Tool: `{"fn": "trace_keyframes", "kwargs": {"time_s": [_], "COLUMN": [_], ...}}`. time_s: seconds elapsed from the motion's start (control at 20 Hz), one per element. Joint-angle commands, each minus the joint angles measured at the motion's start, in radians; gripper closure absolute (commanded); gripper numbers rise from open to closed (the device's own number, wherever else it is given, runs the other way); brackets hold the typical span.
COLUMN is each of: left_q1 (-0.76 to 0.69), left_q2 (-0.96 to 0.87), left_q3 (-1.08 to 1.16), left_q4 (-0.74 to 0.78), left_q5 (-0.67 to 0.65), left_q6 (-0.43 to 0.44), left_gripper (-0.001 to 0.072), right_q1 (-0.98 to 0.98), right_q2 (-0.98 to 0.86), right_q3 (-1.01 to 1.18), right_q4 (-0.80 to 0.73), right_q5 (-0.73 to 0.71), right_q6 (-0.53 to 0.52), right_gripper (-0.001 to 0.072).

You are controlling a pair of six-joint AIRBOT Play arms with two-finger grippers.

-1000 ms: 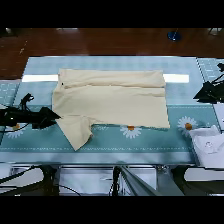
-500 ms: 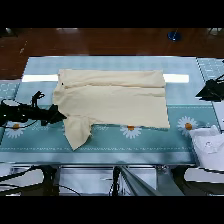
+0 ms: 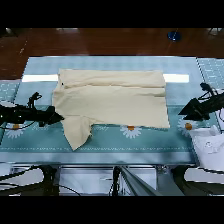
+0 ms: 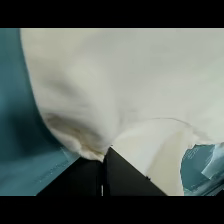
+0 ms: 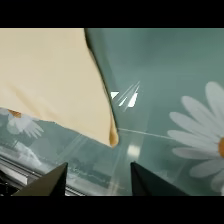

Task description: Fold the shirts.

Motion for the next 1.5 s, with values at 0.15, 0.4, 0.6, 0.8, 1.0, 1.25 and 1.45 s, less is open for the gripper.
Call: {"fn": "trace_keyframes", "kwargs": {"time_s": [0.15,0.4,0.6,0.8,1.0,1.25,1.45], "left_q1": [0.006,0.006,0.006,0.006,0.006,0.004,-0.056], "left_q2": [-0.001,-0.001,-0.001,0.000,0.029,0.229,0.216], "left_q3": [0.000,0.000,0.000,0.000,0.032,0.195,0.330], "left_q4": [0.000,0.000,-0.001,-0.001,-0.047,-0.267,-0.320], "left_q5": [-0.021,-0.038,-0.039,-0.038,-0.065,-0.036,0.071], "left_q6": [0.020,0.024,0.039,0.039,0.141,0.320,0.319], "left_gripper": [0.0673,0.0673,0.0673,0.0674,0.0675,0.0677,0.0677], "right_q1": [0.005,0.005,0.043,0.200,0.242,0.236,0.328], "right_q2": [0.000,0.039,0.051,0.051,0.186,0.472,0.399], "right_q3": [-0.197,-0.298,-0.324,-0.341,-0.320,-0.109,-0.008], "right_q4": [0.070,0.114,0.153,0.149,0.205,0.203,0.203], "right_q5": [-0.063,-0.257,-0.402,-0.423,-0.417,-0.544,-0.687], "right_q6": [-0.022,-0.023,-0.025,-0.010,-0.037,0.059,0.069], "right_gripper": [0.0239,0.0240,0.0244,0.0705,0.0701,0.0702,0.0702]}}
